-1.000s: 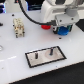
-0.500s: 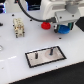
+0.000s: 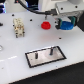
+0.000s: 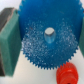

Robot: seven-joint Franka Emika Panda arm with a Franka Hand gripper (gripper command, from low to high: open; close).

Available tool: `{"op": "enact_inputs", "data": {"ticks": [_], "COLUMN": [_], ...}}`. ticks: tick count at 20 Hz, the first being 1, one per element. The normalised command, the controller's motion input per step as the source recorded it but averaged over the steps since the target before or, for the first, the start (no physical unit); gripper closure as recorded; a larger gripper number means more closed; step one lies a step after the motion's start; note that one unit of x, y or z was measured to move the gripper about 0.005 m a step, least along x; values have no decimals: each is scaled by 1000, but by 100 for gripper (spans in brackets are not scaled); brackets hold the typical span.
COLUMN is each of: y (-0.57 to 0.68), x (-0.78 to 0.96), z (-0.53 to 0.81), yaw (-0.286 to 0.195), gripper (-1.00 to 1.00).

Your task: Insert the blue gear onto the right peg, followed by the red gear

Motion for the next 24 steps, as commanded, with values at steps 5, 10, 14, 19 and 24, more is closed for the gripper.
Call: {"op": "enact_inputs", "data": {"ticks": [5, 10, 14, 19, 24], "y": [-469, -476, -363, -246, -20], "x": [639, 695, 724, 669, 404], "z": [314, 230, 219, 194, 38], "yaw": [0, 0, 0, 0, 0], "gripper": [100, 100, 100, 100, 100]}}
